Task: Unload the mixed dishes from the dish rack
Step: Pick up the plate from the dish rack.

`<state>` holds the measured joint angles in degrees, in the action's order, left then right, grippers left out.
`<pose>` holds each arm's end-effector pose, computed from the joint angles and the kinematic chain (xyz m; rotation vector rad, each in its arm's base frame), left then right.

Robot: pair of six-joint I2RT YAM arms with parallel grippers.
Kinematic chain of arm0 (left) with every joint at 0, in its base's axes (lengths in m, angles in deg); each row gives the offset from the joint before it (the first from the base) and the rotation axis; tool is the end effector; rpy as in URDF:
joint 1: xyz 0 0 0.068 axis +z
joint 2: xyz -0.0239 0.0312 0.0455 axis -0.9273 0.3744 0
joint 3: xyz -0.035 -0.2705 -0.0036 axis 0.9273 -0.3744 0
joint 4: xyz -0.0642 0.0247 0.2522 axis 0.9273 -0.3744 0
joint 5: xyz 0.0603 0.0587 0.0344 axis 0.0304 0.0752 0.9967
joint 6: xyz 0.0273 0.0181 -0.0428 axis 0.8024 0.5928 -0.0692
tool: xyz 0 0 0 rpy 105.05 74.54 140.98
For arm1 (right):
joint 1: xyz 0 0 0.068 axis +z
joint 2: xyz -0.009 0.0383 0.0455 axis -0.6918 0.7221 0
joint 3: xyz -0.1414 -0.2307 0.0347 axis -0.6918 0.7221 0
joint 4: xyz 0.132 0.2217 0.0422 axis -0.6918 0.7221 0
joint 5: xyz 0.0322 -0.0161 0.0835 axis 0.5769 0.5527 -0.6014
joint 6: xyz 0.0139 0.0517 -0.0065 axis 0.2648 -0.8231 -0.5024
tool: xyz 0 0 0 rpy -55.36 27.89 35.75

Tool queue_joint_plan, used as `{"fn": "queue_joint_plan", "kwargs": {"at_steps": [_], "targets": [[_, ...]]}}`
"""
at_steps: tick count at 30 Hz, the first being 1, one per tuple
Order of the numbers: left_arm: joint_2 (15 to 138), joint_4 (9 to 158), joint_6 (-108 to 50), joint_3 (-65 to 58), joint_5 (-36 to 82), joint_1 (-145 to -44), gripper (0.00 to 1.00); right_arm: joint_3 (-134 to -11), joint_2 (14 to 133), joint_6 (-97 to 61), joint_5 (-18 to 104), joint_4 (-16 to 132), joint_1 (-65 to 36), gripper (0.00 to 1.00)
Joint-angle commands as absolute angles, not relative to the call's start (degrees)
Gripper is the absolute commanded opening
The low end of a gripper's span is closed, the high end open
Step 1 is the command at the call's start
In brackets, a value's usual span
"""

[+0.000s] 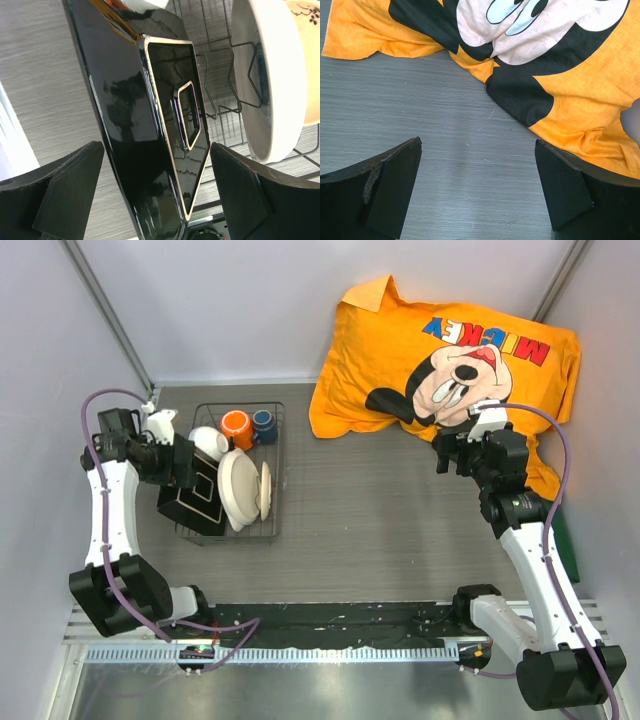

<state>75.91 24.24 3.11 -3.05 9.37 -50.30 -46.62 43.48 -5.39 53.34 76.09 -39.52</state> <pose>0.2462 0.0645 0.3260 0.1949 2.5020 -0.2380 0.2026 0.0137 0.3372 -0.1433 1.9132 -0.0582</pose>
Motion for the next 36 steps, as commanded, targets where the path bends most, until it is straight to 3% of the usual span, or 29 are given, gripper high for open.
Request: {"fn": "queue_joint_plan", "kwargs": {"at_steps": [1, 7, 15, 24, 30, 34, 36], "targets": [[76.62, 26.47, 2.74, -3.73, 7.31, -50.17, 0.88, -48.37, 43.08, -4.64, 52.88, 74.93, -39.64, 1.0], [77.41, 26.39, 2.74, -3.56, 5.81, -50.09, 0.69, -48.36, 43.17, -4.55, 52.62, 74.93, -39.64, 1.0], [80.14, 26.03, 3.45, -3.2, 5.46, -50.17, 0.57, -48.36, 43.17, -4.47, 52.62, 74.84, -39.73, 1.0], [80.67, 26.48, 2.74, -2.68, 5.19, -50.09, 0.38, -48.28, 43.17, -4.38, 52.62, 74.93, -39.73, 1.0], [80.67, 24.81, 1.69, -0.66, 4.23, -50.09, 0.2, -48.19, 42.99, -4.29, 52.62, 74.84, -39.64, 1.0], [80.5, 24.45, -0.76, 0.57, 2.65, -50.0, 0.0, -48.28, 43.08, -4.29, 52.53, 74.93, -39.73, 1.0], [80.23, 24.89, -1.65, 0.58, 1.68, -50.17, 0.0, -48.28, 43.08, -4.29, 52.44, 74.93, -39.73, 1.0]]}}
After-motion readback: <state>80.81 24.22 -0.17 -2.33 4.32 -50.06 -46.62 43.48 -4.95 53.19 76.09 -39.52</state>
